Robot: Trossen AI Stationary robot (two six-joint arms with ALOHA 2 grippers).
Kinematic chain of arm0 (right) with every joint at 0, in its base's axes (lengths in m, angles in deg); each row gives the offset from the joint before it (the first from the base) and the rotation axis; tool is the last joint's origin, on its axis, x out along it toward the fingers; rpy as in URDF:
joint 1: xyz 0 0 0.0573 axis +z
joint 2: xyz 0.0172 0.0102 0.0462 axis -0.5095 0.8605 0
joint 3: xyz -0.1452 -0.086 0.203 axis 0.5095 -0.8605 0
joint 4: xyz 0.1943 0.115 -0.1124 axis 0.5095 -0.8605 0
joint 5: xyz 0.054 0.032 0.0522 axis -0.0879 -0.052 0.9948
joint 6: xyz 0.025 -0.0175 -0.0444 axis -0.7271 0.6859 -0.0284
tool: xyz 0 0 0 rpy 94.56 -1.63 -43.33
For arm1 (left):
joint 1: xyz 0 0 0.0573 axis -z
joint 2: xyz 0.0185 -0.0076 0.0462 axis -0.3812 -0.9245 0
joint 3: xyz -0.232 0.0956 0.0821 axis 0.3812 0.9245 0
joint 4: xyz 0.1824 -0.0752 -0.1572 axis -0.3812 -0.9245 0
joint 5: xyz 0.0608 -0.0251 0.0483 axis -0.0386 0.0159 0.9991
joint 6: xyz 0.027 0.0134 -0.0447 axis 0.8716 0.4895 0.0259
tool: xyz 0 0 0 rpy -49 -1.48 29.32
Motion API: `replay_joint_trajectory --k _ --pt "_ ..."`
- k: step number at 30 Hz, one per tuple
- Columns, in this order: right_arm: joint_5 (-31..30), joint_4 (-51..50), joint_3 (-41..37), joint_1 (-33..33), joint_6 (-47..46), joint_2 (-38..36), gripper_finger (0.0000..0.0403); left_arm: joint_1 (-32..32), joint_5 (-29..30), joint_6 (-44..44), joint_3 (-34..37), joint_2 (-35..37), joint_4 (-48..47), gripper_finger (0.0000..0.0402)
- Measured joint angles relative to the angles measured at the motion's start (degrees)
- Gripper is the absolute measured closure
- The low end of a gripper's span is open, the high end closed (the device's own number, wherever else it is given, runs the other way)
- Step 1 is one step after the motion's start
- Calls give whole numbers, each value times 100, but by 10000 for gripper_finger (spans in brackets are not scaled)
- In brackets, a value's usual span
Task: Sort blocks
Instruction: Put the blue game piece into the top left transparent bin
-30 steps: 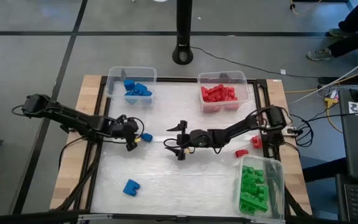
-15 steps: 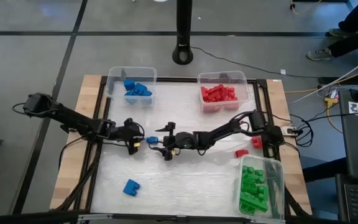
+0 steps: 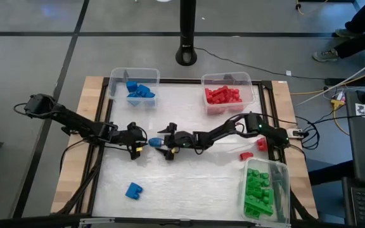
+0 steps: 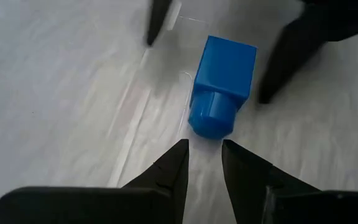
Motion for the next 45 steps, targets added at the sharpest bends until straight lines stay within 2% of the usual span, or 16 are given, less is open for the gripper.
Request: replay_joint_trajectory --k 5,8,14,21,27,33,39,42,45 --pt "395 244 -1 -168 -349 167 16 -2 0 -39 0 0 3 315" --pt "629 287 138 -204 -407 295 42 -2 0 -39 0 2 11 315" --pt "1129 13 807 -197 -396 687 139 -2 0 -28 0 2 63 315" --pt "1171 -258 926 -187 -39 690 268 -2 0 -22 0 2 66 315" --pt "1330 -758 902 -197 419 427 270 28 1 -361 -2 36 -525 315" --pt "678 -2140 1012 -201 1470 -530 253 241 65 -770 -17 172 -1077 315" --pt "-168 -3222 1803 -410 2733 -1026 264 318 72 -758 -15 286 -1202 315" --pt "-231 -3405 2434 -648 3208 -1015 266 326 127 -801 -13 285 -1202 315" --pt "-201 -3428 2986 -984 3262 -882 256 326 146 -809 -11 284 -1199 315"
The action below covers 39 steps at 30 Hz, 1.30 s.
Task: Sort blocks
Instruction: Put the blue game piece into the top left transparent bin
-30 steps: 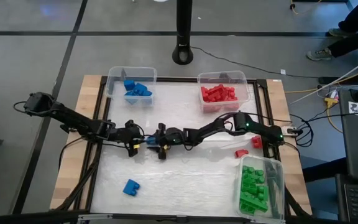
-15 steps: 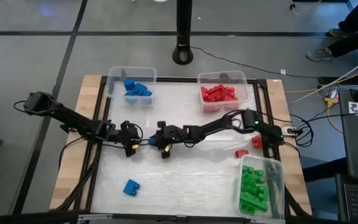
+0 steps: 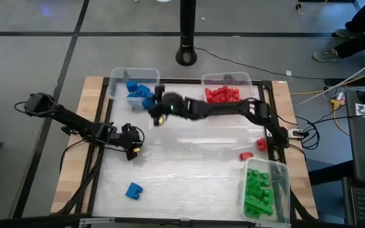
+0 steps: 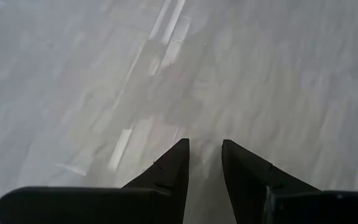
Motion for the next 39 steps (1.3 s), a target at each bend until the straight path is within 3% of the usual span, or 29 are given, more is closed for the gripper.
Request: replay_joint_trajectory --k 9,14,18,25,29,34,39 --pt "824 987 527 -885 -316 423 247 0 26 61 15 -13 199 315" --pt "548 1345 523 -1128 -333 586 237 0 26 83 15 -11 229 315" --pt "669 1334 523 -1229 -471 577 201 0 29 83 15 -11 239 315" --pt "784 1162 523 -1231 -764 575 104 0 39 58 15 -11 251 315" --pt "921 1084 533 -1212 -758 503 78 0 42 39 15 -11 249 315" --pt "890 320 928 -1094 -339 391 73 0 42 39 13 -9 243 315" --pt "840 -1471 1437 -800 -177 246 73 22 36 42 13 -9 240 315"
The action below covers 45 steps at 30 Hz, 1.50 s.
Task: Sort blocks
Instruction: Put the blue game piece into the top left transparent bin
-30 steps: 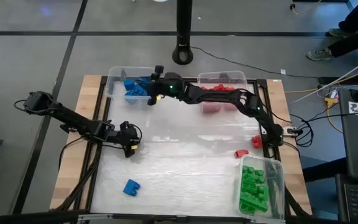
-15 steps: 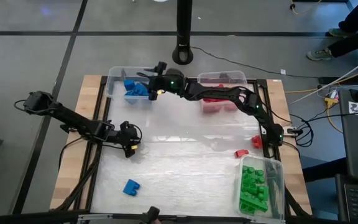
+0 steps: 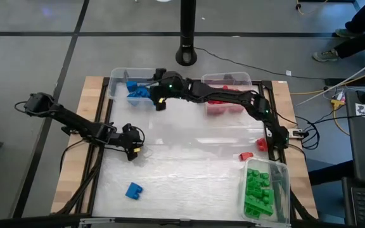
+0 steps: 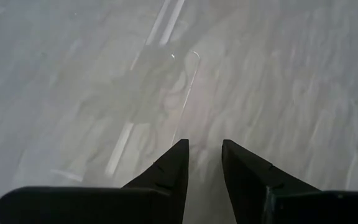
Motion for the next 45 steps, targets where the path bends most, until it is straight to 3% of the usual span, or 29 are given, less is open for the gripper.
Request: replay_joint_trajectory --k 4,8,13,24,29,36,45 --pt "-254 -1631 280 429 12 -314 73 0 -1 4 0 0 -2 315" --pt "-1336 -3052 365 860 13 -492 73 -2 4 14 -4 0 31 315" --pt "-2446 -4051 375 1138 -169 -540 73 -2 8 14 -4 0 55 315" --pt "-3068 -5542 354 645 -458 250 73 -2 32 63 -11 0 353 315" --pt "-3026 -6216 349 289 -796 529 73 -2 32 60 -9 -2 329 315" --pt "-2935 -6456 349 129 -902 810 73 -2 32 81 -9 -2 329 315" --pt "-3294 -6796 347 -108 -976 1089 73 -2 32 104 -9 -2 325 315"
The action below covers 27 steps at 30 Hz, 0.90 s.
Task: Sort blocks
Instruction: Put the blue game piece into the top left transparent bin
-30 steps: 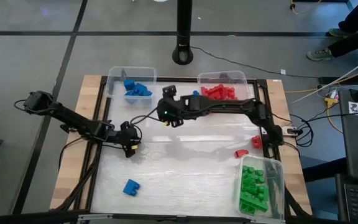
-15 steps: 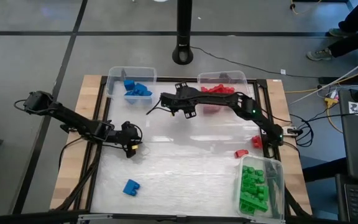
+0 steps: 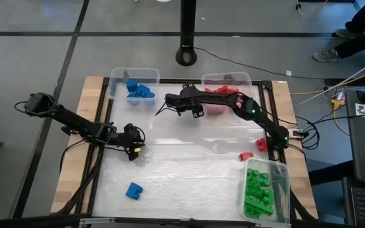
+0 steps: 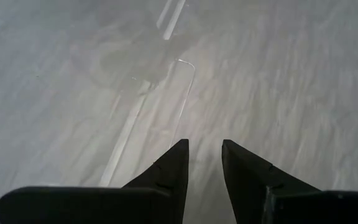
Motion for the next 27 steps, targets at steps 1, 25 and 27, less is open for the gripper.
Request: replay_joint_trajectory --k 1,25,27 --pt "-27 6 0 -15 -2 0 73 0 0 0 0 0 -1 315" --pt "-539 960 -924 -386 -55 -9 73 0 2 13 0 0 1 315" --pt "-534 1057 -931 -417 57 -9 73 0 2 13 0 0 1 315"
